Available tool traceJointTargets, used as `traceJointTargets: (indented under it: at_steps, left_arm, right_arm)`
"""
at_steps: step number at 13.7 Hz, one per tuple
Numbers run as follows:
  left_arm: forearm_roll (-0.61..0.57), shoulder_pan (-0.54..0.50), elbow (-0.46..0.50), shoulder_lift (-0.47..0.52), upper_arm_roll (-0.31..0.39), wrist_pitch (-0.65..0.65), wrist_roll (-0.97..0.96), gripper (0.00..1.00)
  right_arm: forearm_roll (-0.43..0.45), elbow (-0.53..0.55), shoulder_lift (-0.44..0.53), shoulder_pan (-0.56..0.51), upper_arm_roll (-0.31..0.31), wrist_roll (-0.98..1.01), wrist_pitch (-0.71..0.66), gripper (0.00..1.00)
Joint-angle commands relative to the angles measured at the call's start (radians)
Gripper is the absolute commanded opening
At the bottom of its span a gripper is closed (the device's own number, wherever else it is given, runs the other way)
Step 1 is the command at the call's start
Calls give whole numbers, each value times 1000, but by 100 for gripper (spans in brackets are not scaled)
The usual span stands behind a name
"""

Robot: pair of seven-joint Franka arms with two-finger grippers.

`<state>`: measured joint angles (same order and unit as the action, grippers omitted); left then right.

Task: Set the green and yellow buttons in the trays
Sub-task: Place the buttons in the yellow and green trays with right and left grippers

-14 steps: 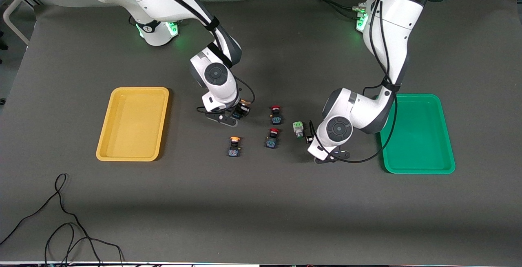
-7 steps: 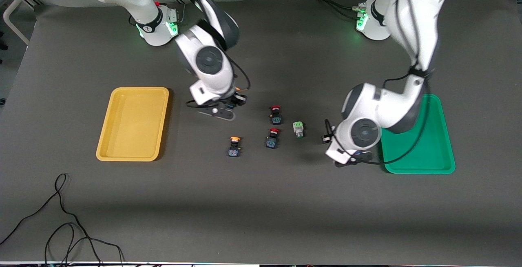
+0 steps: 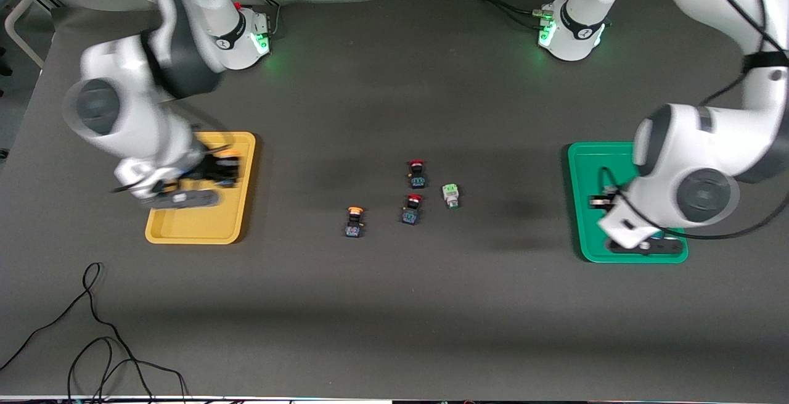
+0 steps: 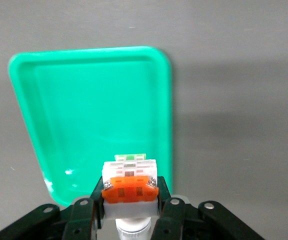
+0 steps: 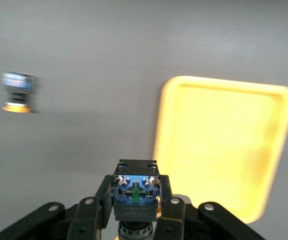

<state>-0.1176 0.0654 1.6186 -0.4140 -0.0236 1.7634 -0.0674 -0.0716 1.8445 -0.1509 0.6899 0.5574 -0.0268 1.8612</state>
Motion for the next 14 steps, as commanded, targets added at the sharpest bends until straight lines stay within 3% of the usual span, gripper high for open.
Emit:
traceJointTargets:
  at_steps: [1,3,6,8,11,12,13,14]
  left_arm:
    - [-13,-87,78,12,-12,91,168,0]
    - [-17,-134,159,15,-10,187,225,0]
    - [-17,-238,331,17,-12,449,368,0]
    - [-17,-274,409,9,-12,562,400,0]
    - [-17,-285,483,-20,-10,703,400,0]
    - [-17,-297,484,-25,-12,711,402,0]
    - [-17,-294,483,-25,-12,706,400,21]
    - [-17,-294,481,-22,-12,703,402,80]
  right_arm:
    - [-4,102,14,14,155,238,109,36]
    - [-5,235,7,13,223,317,281,36]
    - [-31,387,-97,-41,233,363,563,36]
    - [-203,389,-237,-44,231,480,634,36]
    - [-576,378,-375,-38,230,793,656,36]
    - [-600,374,-375,-32,230,804,653,36]
    - [-600,371,-371,-35,230,805,650,36]
    - [-600,366,-371,-35,230,798,650,40]
